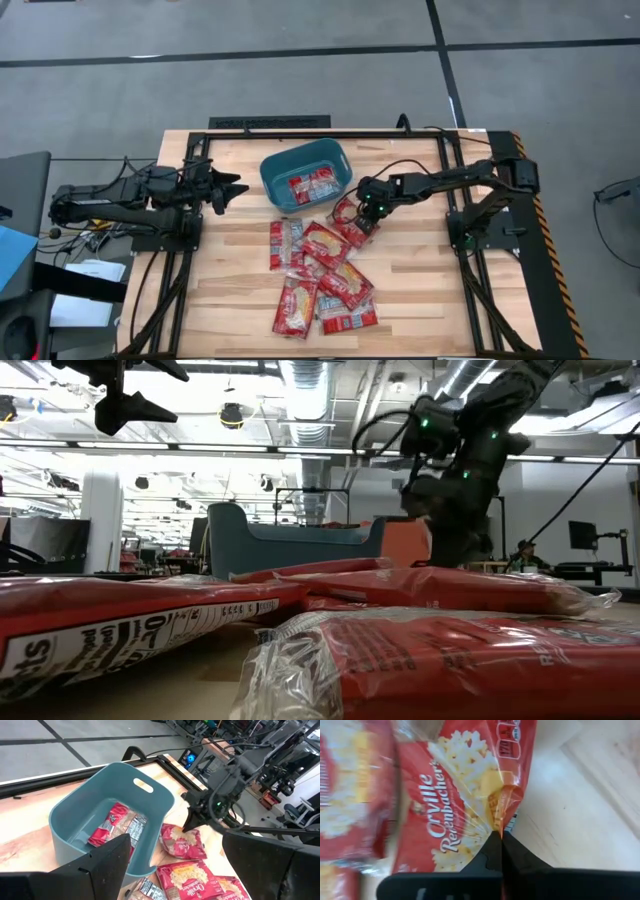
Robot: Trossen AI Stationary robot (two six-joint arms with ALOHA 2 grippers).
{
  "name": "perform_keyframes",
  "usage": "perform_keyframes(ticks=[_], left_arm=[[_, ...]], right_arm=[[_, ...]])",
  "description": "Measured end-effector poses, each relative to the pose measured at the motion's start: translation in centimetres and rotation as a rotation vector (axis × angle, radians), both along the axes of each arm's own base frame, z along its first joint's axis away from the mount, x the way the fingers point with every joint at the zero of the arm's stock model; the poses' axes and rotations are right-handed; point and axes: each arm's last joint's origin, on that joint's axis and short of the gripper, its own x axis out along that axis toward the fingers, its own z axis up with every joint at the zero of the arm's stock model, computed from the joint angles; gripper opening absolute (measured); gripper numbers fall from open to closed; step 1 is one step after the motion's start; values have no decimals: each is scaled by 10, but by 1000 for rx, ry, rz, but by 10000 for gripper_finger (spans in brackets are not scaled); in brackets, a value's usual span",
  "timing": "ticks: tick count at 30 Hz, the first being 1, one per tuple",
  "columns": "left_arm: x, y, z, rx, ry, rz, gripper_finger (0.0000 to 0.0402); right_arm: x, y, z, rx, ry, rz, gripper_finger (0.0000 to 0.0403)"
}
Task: Sort popcorn bags into baskets
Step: Put the red popcorn bag into the blue bin
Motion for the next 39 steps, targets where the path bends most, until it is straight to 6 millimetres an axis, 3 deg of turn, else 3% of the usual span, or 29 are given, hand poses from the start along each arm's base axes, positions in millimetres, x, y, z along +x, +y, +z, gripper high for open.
perform_keyframes(ticks=[11,21,31,39], left_arm=[[0,1,0,12,3,25,303],[-1,1,-1,14,14,35,303],[-1,1,-2,12,27,37,303],[-2,1,-3,21,43,34,303]], right_arm=[[-25,4,62,4,-209,-17,4],[-36,-2,100,-52,-375,31,4],[4,-32,152,-252,-431,203,3],[54,-74,158,-423,-351,370,4]])
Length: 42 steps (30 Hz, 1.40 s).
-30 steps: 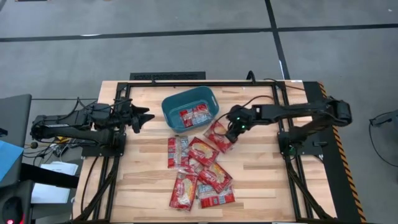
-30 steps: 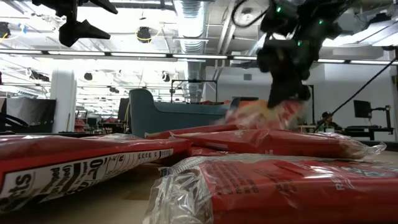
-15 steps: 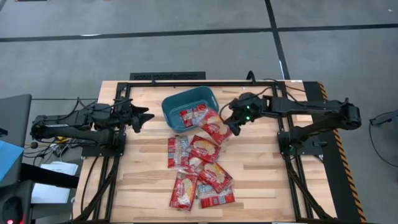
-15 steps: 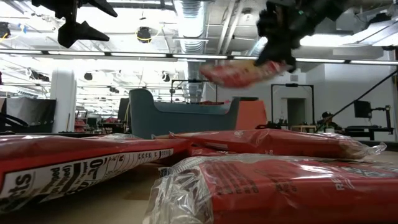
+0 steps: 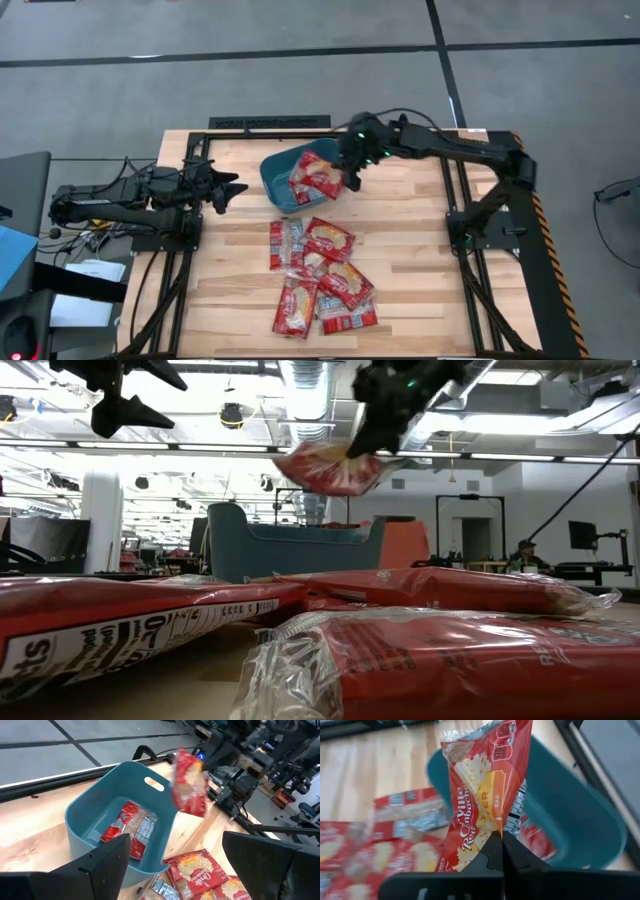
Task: Sort popcorn bags into baskets
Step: Put the red popcorn bag into the blue bin
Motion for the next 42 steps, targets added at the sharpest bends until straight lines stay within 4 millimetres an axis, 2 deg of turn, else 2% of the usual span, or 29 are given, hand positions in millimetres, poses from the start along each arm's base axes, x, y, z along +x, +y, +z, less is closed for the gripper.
perform_keyframes(ticks=[8,13,19,23,29,34,38,42], left_arm=[[0,0,0,16,8,-5,303],[0,0,0,9,6,-15,303],[0,0,0,6,5,-14,303],[0,0,0,6,4,-14,303],[0,0,0,4,3,-13,303],[0,0,0,4,2,-13,303],[0,0,0,4,3,-13,303],[0,0,0,13,7,-16,303]], right_arm=[[41,-31,-25,-209,102,192,7],[57,-45,-50,-254,182,277,7],[69,-50,-81,-263,273,364,13],[70,-46,-90,-280,312,431,29],[76,-39,-89,-373,304,491,68],[81,-35,-80,-448,288,449,132],[82,-31,-55,-407,328,399,198],[73,-18,-30,-211,400,335,245]])
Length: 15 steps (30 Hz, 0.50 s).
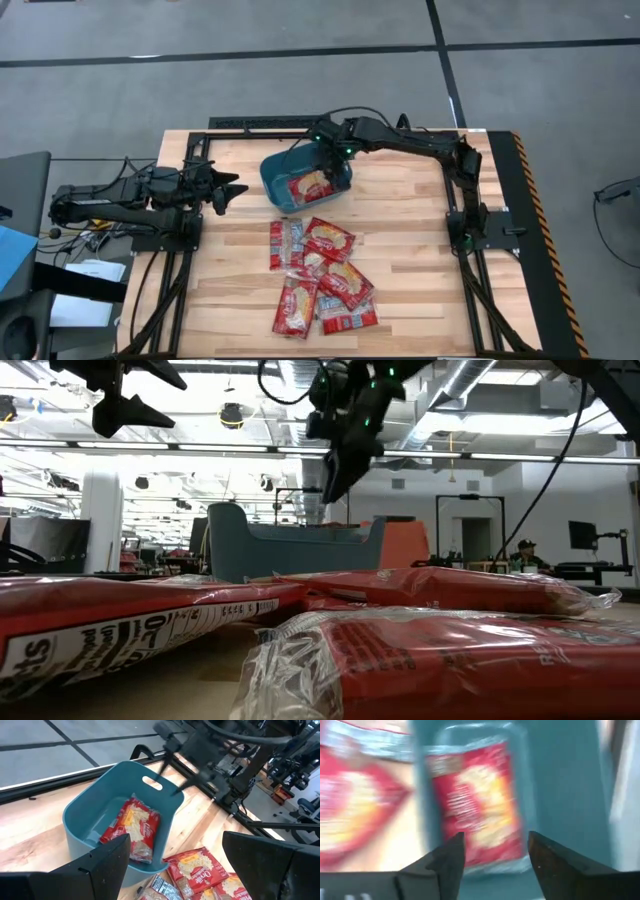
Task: Sort popcorn bags into baskets
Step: Put the red popcorn bag into the blue bin
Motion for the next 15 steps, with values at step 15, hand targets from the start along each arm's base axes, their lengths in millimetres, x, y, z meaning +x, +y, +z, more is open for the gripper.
perform_keyframes(ticks=[15], left_arm=[[1,-2,0,14,13,-77,303]], right_arm=[[-41,103,-5,519,466,-158,255]])
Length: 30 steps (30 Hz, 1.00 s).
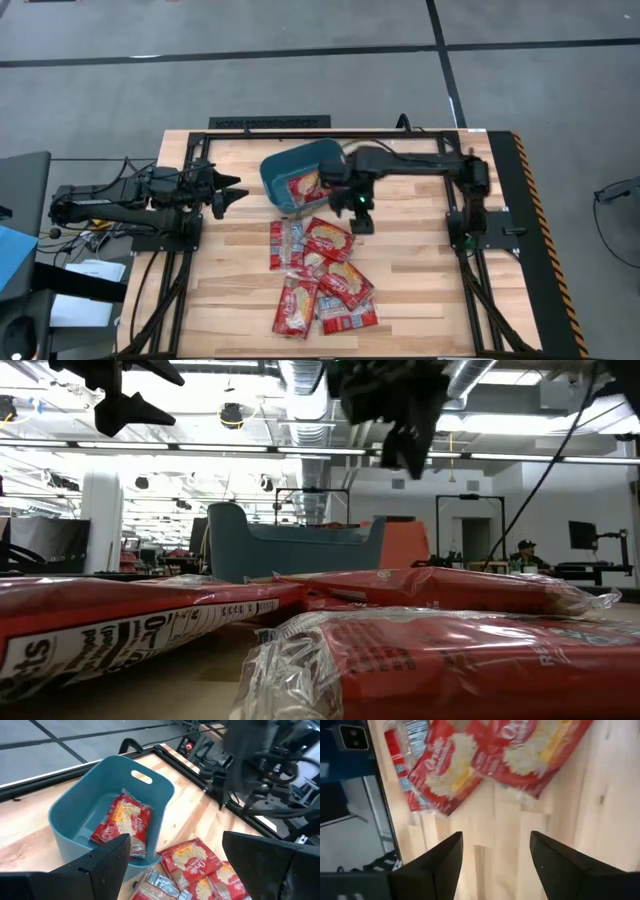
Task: Sort popcorn bags into baskets
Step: Put the red popcorn bag into the blue bin
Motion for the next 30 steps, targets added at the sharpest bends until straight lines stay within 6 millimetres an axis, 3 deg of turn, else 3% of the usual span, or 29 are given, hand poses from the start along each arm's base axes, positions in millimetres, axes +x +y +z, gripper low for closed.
perform_keyframes(ticks=[7,14,24,30], left_arm=[[0,0,-1,-4,12,-13,303],[0,0,-2,-4,23,-16,303],[0,0,-3,6,33,-18,303],[-1,0,-5,-3,56,-15,303]], right_arm=[[-33,36,-29,-49,-76,-189,255],[-53,44,-76,-38,-177,-496,255],[-30,18,-123,-131,-294,-574,255],[-23,22,-148,-74,-229,-538,255]])
